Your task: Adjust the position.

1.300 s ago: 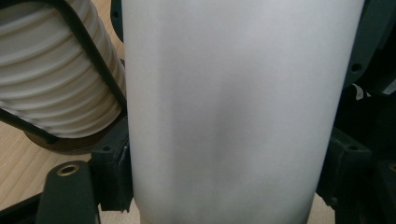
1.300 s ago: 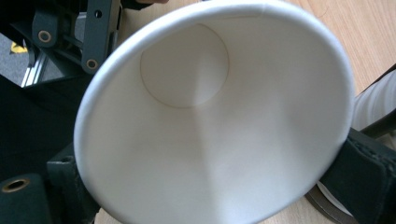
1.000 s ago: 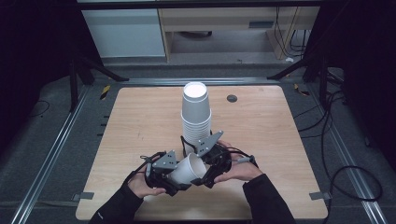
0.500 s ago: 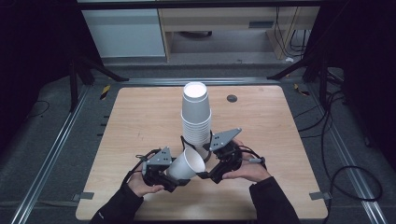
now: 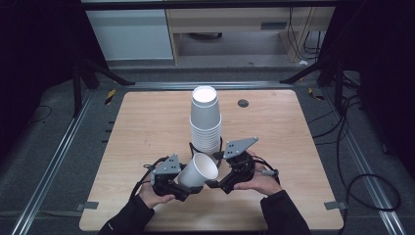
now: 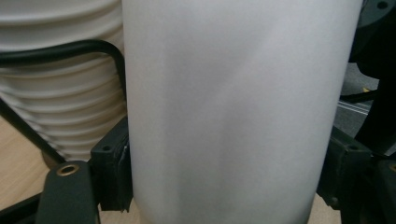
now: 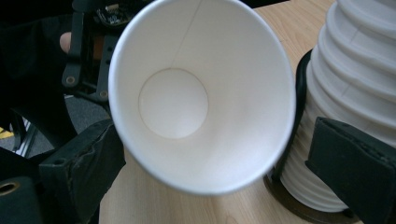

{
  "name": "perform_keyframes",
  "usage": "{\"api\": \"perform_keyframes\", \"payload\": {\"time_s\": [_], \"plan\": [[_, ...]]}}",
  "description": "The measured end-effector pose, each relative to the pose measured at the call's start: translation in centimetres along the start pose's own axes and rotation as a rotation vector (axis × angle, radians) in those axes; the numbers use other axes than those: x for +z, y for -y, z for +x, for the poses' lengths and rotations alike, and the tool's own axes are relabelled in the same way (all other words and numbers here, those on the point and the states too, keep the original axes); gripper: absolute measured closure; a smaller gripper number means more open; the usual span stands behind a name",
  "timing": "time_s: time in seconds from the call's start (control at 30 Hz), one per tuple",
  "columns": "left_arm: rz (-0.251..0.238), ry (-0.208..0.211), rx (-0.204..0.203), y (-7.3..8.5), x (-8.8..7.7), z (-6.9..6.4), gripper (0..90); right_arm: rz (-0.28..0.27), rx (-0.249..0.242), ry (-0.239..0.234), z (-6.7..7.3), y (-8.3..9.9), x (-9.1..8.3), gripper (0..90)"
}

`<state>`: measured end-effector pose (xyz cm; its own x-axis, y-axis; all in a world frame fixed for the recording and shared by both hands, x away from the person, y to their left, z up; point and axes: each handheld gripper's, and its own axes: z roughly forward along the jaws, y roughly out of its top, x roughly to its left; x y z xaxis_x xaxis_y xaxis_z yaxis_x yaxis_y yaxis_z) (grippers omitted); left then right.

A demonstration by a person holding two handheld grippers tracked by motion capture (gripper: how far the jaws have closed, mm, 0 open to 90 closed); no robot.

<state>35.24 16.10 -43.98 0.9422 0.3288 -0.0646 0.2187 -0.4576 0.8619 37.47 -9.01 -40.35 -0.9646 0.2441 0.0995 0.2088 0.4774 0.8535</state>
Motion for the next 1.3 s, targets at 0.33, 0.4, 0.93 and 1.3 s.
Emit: {"api": "perform_keyframes", "payload": {"time_s": [0.33, 0.4, 0.93, 1.3], "plan": [[-0.019, 0.019, 0.001, -0.1, 0.4, -0.4, 21.7, -0.021, 0.012, -0.034, 0.2, 0.0, 1.3, 4.6], [-0.022, 0.015, 0.005, -0.1, 0.4, -0.5, 21.7, -0.026, 0.015, -0.041, 0.1, -0.1, 1.4, 4.6], [-0.023, 0.022, 0.023, -0.2, 0.6, -0.8, 21.7, -0.033, 0.024, -0.089, 0.2, 0.0, 2.6, 5.5], [-0.015, 0.029, 0.035, -0.3, 0.6, -0.9, 21.6, -0.032, 0.036, -0.101, 0.2, 0.0, 2.4, 8.8]]}}
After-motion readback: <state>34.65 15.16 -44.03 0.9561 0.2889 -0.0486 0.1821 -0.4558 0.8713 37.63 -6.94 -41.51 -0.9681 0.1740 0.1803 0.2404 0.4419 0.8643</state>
